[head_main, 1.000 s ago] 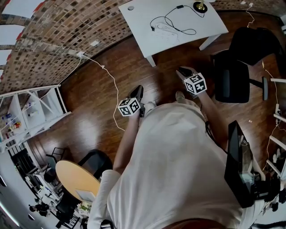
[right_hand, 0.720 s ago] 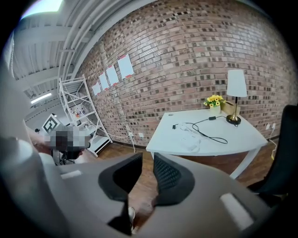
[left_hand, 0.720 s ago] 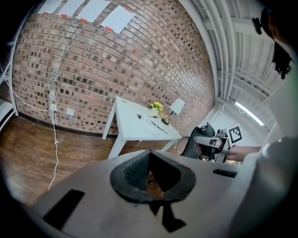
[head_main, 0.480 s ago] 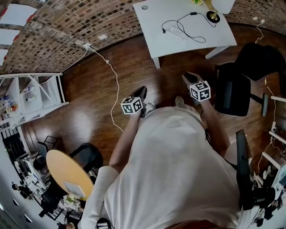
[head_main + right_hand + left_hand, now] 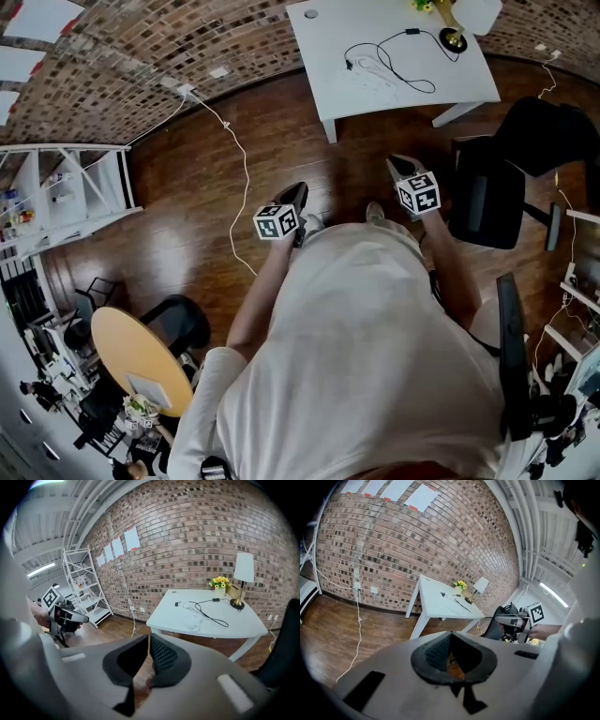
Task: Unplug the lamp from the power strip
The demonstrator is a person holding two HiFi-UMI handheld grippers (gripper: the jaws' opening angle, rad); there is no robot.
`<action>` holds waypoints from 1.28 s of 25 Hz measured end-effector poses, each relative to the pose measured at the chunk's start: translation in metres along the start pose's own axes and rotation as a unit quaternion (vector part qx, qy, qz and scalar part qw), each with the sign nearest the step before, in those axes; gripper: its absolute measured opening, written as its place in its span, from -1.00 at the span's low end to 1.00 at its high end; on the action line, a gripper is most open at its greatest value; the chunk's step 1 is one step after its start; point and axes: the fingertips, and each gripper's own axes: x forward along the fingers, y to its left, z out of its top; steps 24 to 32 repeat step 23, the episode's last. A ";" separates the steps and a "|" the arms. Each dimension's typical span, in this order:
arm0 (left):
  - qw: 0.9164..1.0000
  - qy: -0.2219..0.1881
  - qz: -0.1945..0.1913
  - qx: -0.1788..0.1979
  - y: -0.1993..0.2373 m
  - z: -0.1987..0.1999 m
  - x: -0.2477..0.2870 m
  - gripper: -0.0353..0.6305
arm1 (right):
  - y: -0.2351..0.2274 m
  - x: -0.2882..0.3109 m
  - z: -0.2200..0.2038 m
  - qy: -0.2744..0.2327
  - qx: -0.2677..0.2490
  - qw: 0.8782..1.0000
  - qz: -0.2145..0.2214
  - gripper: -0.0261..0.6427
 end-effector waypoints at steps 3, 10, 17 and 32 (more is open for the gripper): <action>1.000 -0.001 0.000 0.000 0.000 0.001 -0.001 -0.89 | -0.002 0.000 0.000 0.001 -0.003 1.000 -0.009 -0.94; 1.000 0.001 0.002 0.005 0.001 0.000 -0.002 -0.88 | -0.002 0.003 -0.004 0.004 -0.007 1.000 -0.016 -0.94; 1.000 0.005 0.007 0.005 -0.012 -0.009 0.008 -0.88 | -0.016 -0.006 -0.007 0.000 0.000 1.000 -0.011 -0.94; 1.000 0.007 0.007 0.005 -0.039 -0.019 0.026 -0.89 | -0.040 -0.026 -0.022 0.004 0.009 1.000 -0.004 -0.94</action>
